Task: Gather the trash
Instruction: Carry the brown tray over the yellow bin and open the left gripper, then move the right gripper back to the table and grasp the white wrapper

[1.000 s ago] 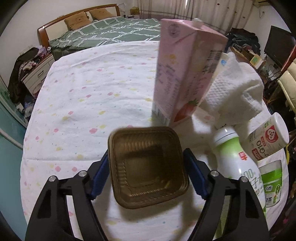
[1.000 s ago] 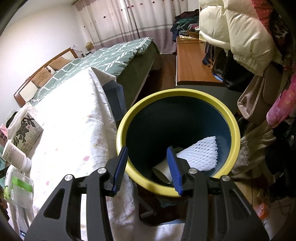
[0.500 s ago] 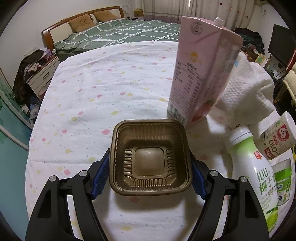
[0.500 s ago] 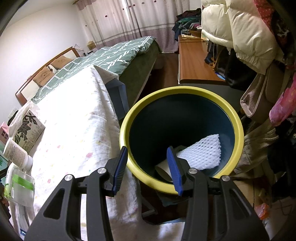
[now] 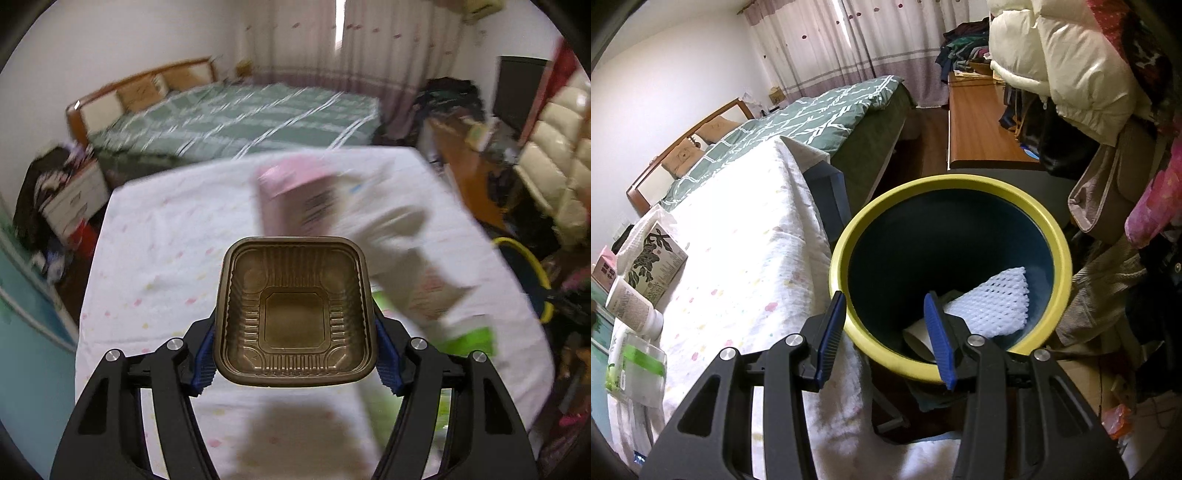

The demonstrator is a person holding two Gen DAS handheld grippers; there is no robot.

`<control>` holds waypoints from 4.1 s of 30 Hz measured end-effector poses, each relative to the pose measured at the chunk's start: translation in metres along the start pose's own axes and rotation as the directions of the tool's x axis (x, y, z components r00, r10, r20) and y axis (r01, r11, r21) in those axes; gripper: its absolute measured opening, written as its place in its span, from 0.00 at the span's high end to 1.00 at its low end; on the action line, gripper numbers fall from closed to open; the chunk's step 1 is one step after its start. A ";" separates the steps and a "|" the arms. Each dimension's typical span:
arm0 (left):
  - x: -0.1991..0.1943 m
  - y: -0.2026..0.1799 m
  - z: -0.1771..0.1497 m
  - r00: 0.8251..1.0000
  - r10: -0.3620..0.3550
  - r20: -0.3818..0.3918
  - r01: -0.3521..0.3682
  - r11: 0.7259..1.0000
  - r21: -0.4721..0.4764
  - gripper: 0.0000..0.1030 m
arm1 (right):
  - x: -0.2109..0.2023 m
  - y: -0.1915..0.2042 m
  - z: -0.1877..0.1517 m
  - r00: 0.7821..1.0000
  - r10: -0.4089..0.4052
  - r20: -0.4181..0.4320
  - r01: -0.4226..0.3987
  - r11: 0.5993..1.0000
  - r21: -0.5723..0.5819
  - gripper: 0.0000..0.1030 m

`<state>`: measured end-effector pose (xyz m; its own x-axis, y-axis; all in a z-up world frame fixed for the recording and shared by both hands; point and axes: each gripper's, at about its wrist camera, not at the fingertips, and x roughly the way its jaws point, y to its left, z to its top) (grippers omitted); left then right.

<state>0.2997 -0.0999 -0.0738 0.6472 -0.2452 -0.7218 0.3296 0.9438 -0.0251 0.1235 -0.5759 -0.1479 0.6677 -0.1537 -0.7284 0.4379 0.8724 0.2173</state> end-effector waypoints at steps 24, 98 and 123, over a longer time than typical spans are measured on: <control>0.051 -0.346 0.035 0.920 -0.351 -0.173 0.391 0.838 0.381 0.34 | -0.066 -0.105 -0.009 0.994 -0.071 0.079 0.063 0.993 0.099 0.59; -0.141 0.054 -0.147 0.970 0.172 0.174 -0.114 0.947 -0.300 0.05 | -0.068 0.251 -0.131 0.935 0.260 -0.243 -0.349 0.803 -0.484 0.50; -0.117 0.029 -0.147 0.984 0.123 0.132 -0.086 0.964 -0.252 0.05 | -0.082 0.231 -0.119 0.908 0.344 -0.239 -0.416 0.813 -0.407 0.78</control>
<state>0.1327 -0.0116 -0.0920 0.7679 -0.1549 -0.6216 0.0884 0.9867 -0.1366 0.0984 -0.3064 -0.1150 0.6128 0.2721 -0.7419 -0.1663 0.9622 0.2155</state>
